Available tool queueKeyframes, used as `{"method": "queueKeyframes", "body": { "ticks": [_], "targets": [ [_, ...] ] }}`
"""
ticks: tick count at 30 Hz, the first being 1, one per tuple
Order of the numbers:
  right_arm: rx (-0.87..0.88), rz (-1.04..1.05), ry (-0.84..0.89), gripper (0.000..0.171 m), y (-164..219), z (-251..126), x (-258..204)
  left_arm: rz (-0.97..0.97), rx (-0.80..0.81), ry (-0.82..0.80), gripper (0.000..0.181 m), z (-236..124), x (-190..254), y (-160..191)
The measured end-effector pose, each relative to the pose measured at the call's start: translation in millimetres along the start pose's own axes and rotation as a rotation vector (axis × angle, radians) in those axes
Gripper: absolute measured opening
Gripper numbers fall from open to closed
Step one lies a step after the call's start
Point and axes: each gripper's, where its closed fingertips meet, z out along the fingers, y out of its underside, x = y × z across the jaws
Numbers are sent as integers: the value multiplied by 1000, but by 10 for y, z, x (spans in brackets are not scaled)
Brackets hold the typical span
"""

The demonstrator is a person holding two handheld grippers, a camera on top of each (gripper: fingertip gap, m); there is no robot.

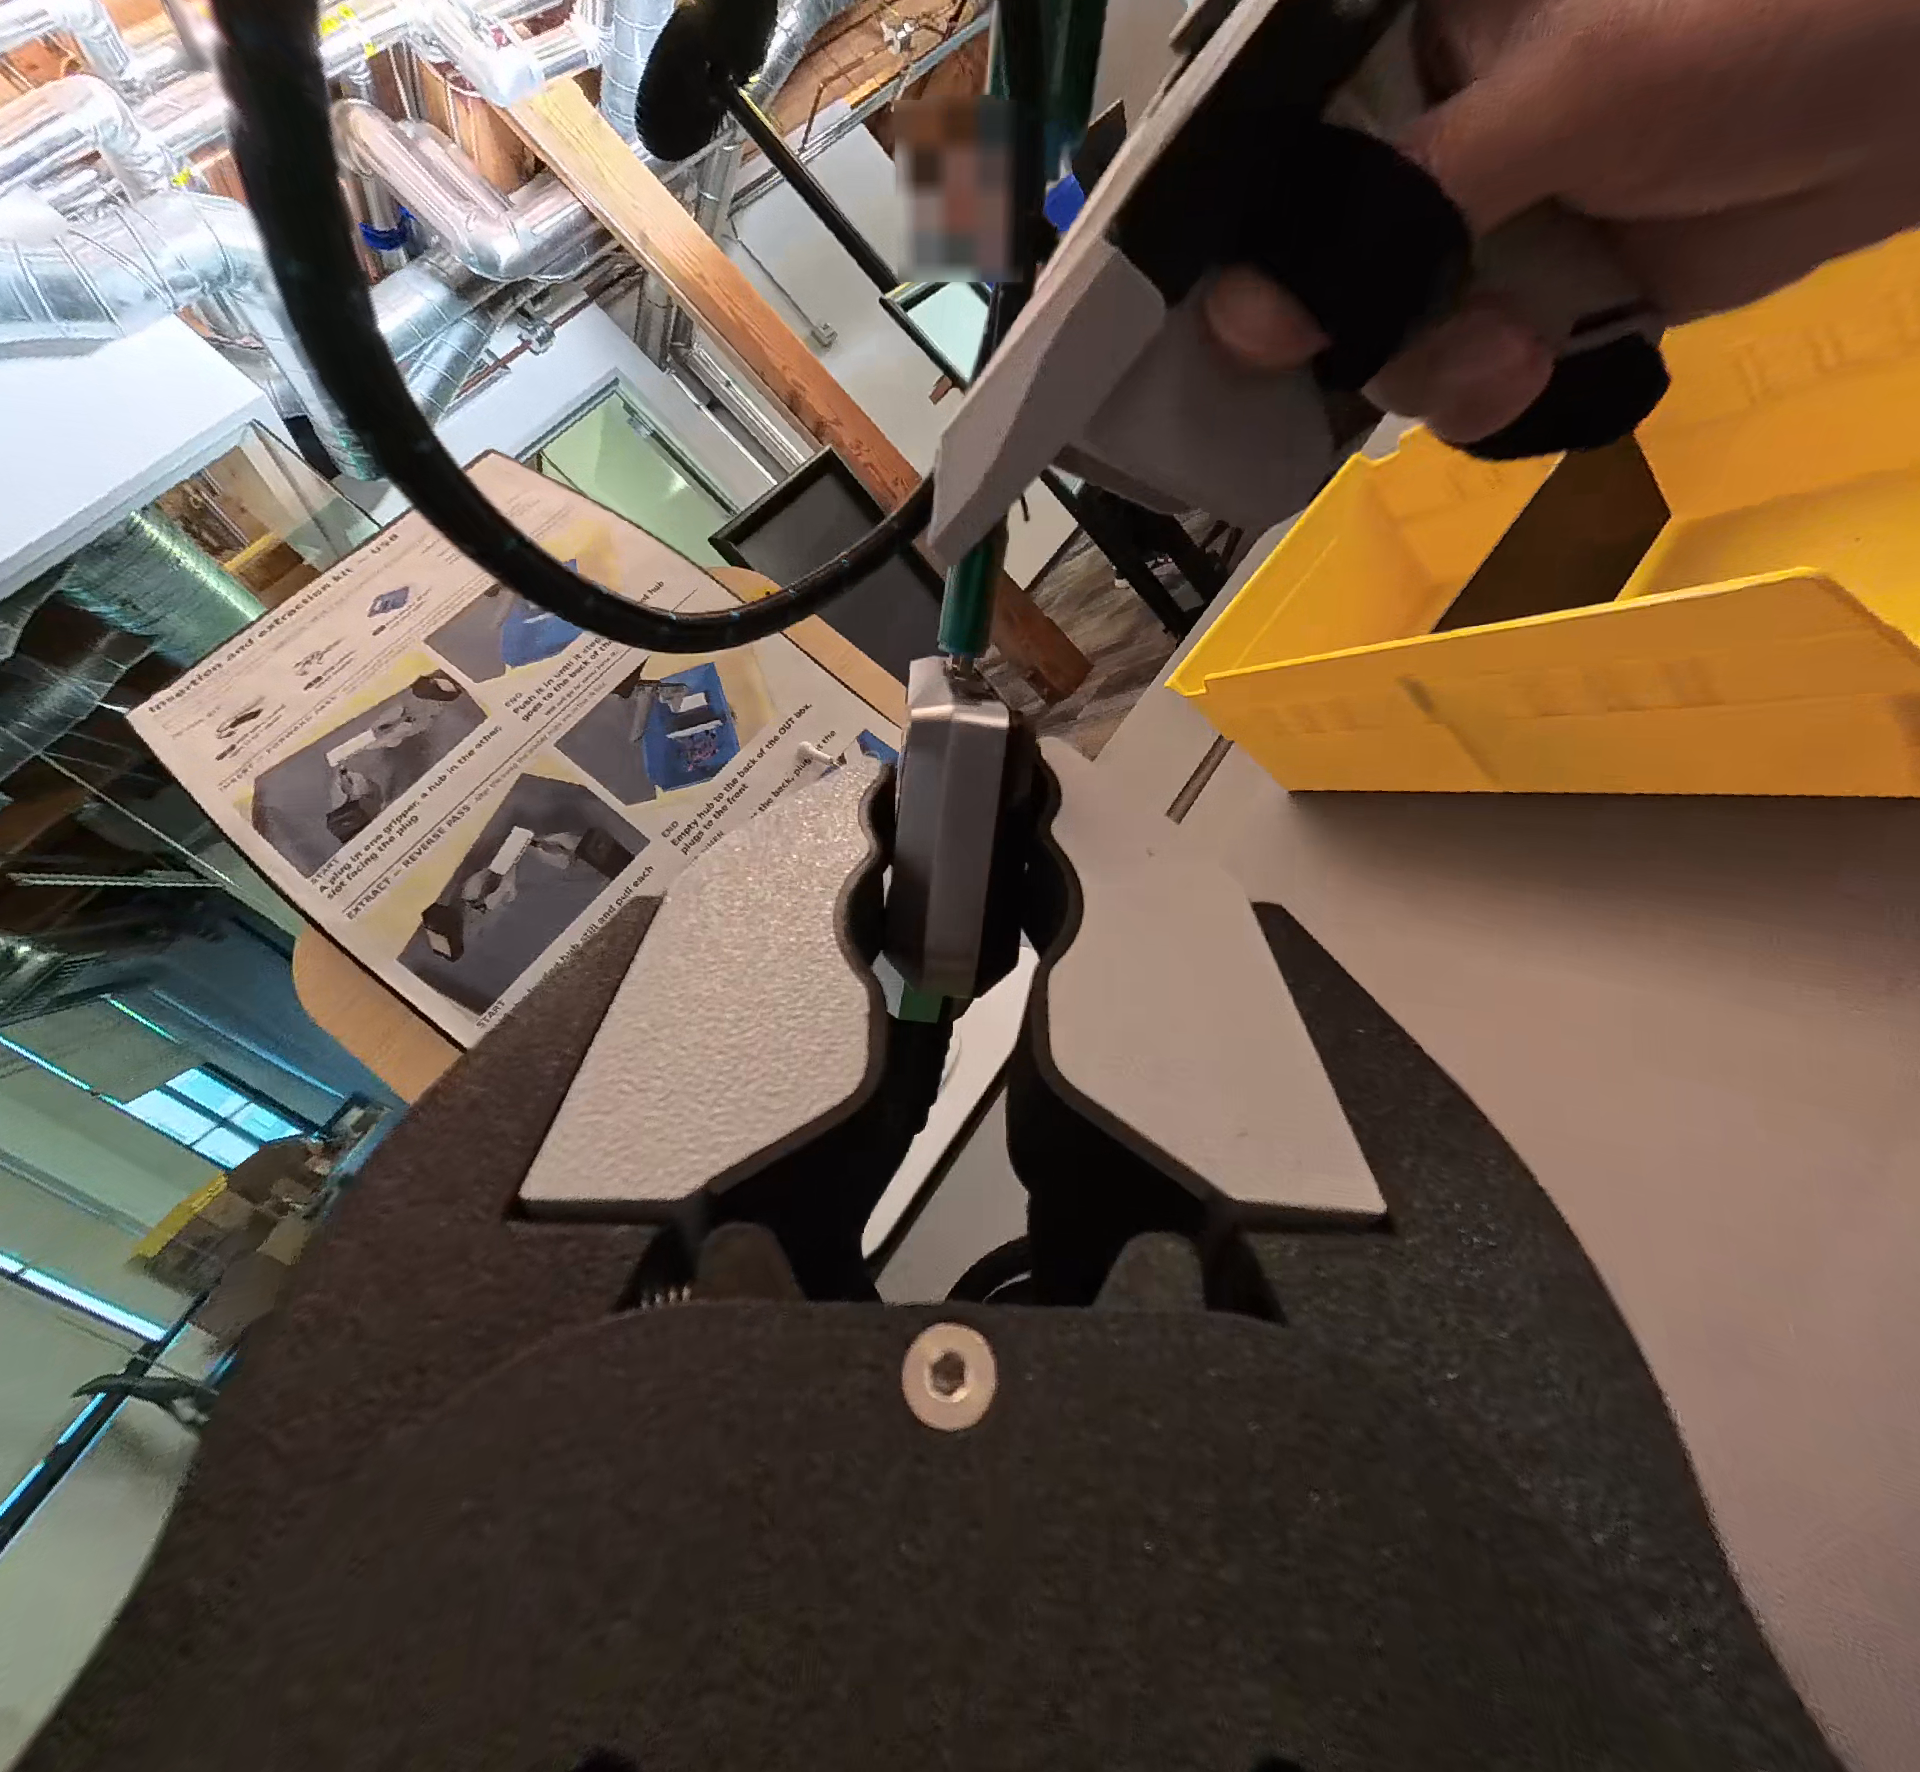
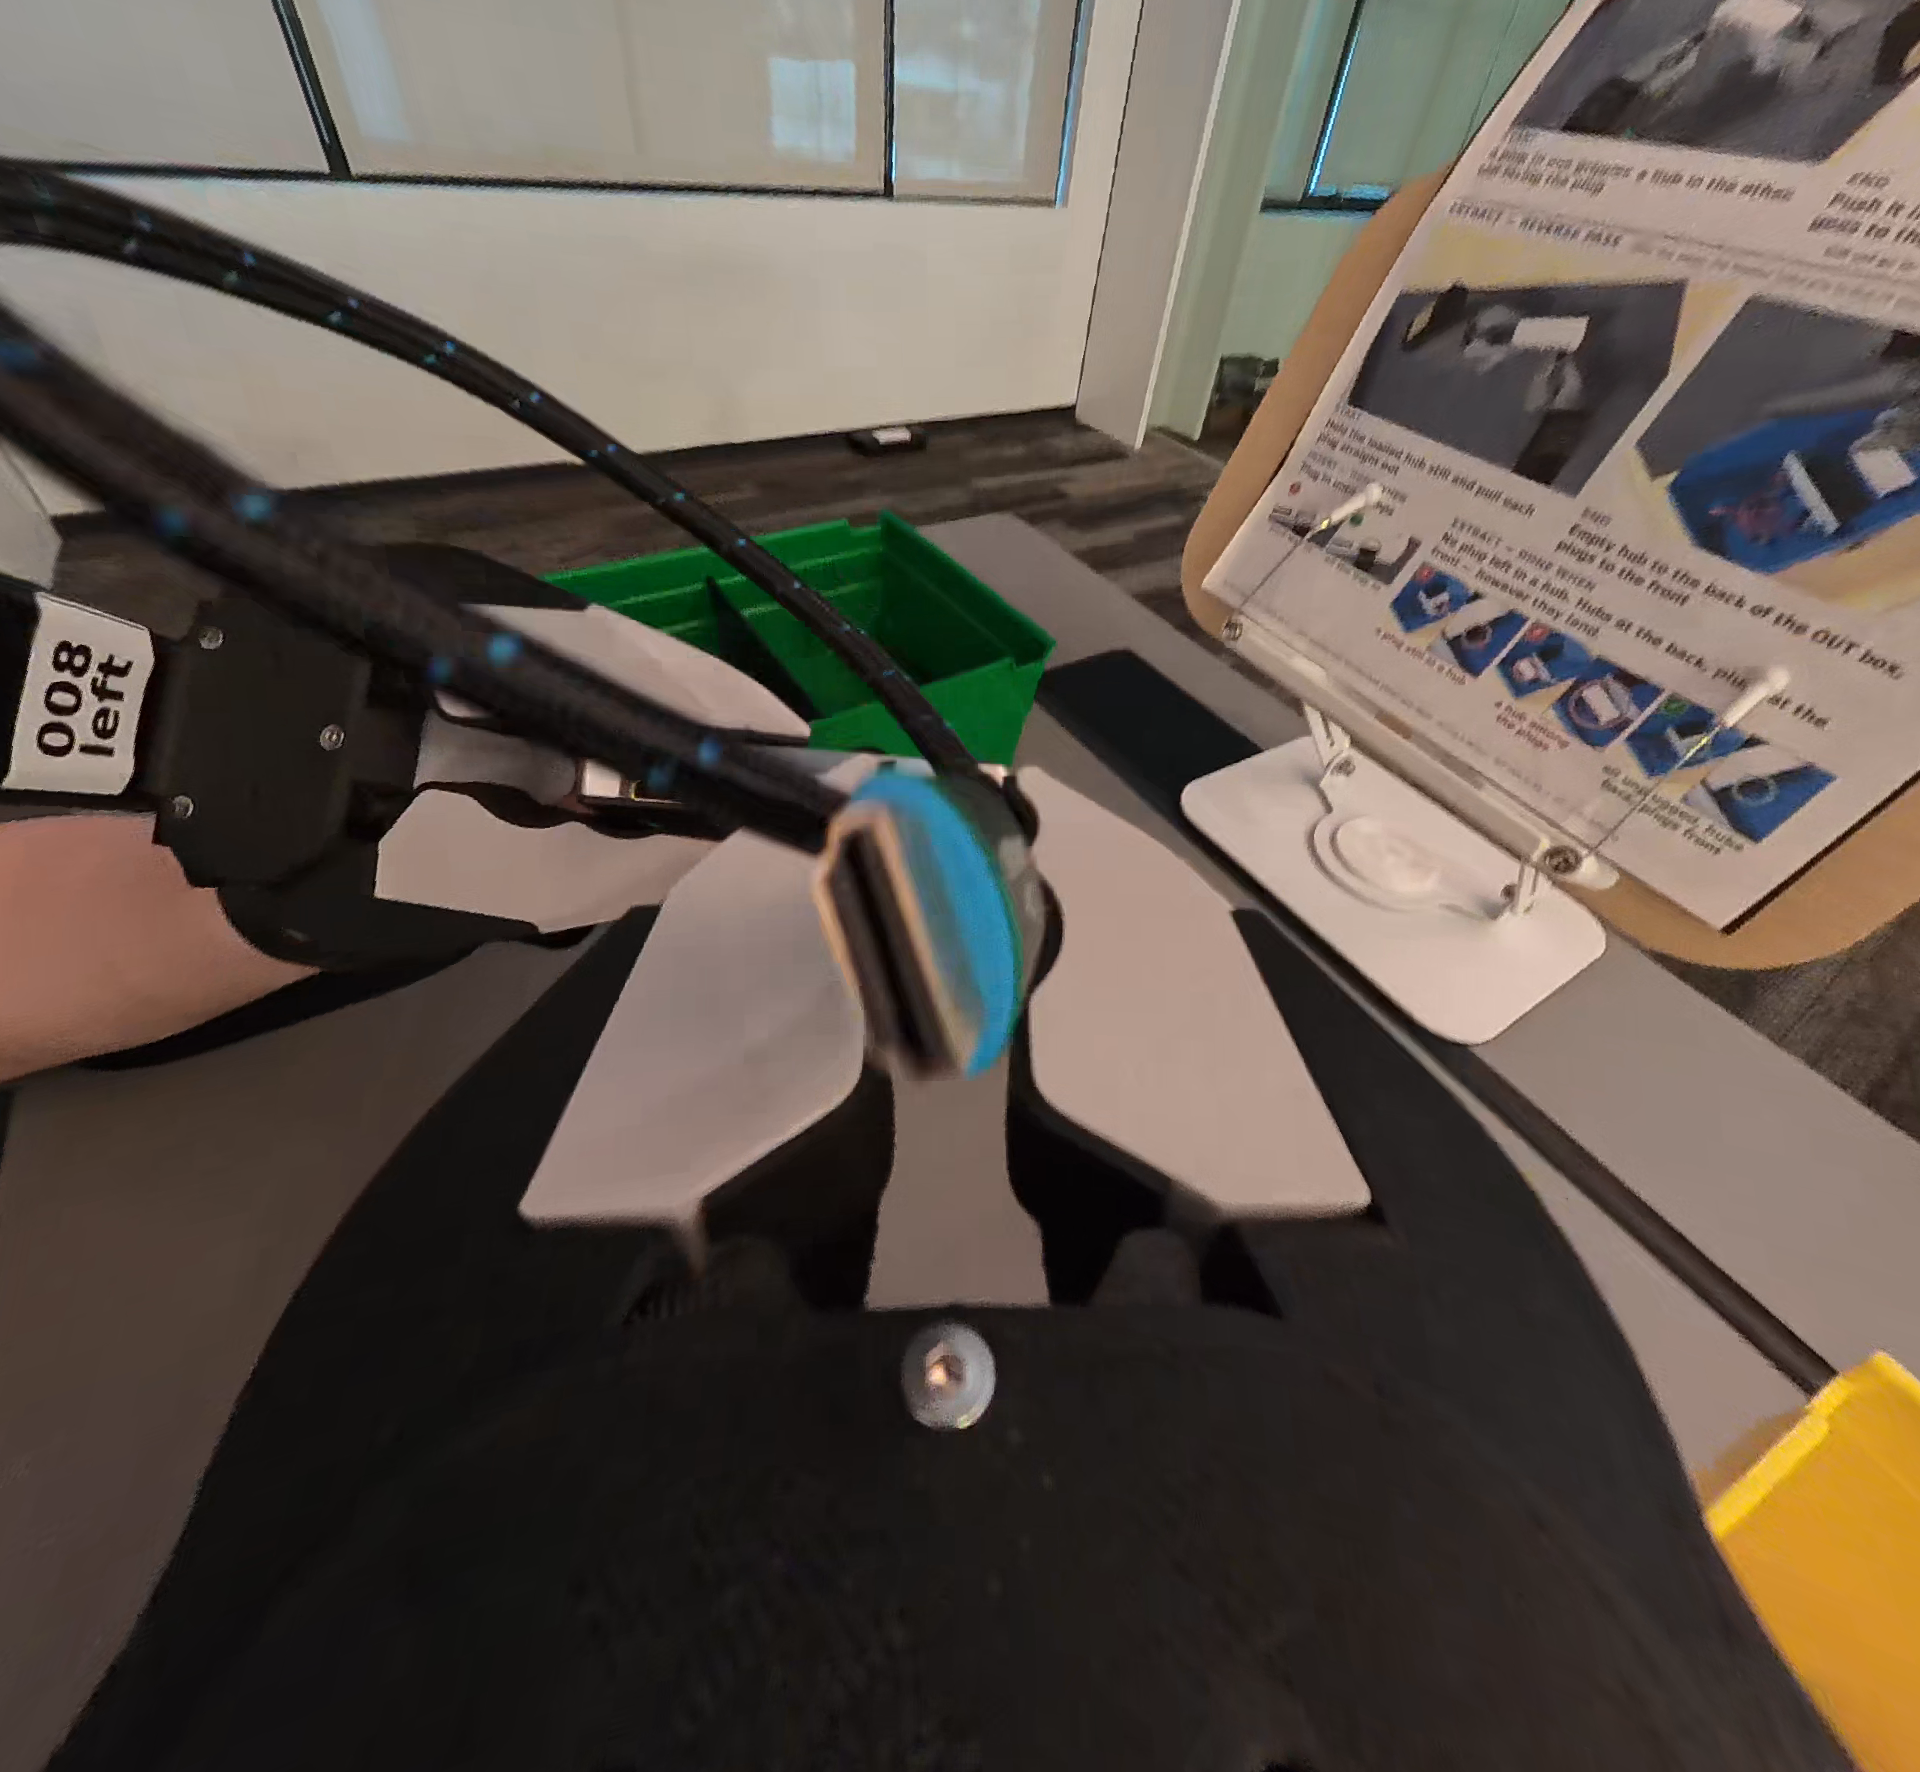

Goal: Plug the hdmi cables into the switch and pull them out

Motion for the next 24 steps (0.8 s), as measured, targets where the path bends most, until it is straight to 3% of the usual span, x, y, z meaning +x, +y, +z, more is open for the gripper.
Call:
{"method": "queueKeyframes", "body": {
  "ticks": [14,24],
  "targets": [
    [-143,26,-59,18,159,-75,-32,139,2,-11,21,-17,77,-55],
    [-147,89,-105,19,218,-43,-40,94,20,17,20,-37,121,-72]
  ]
}}
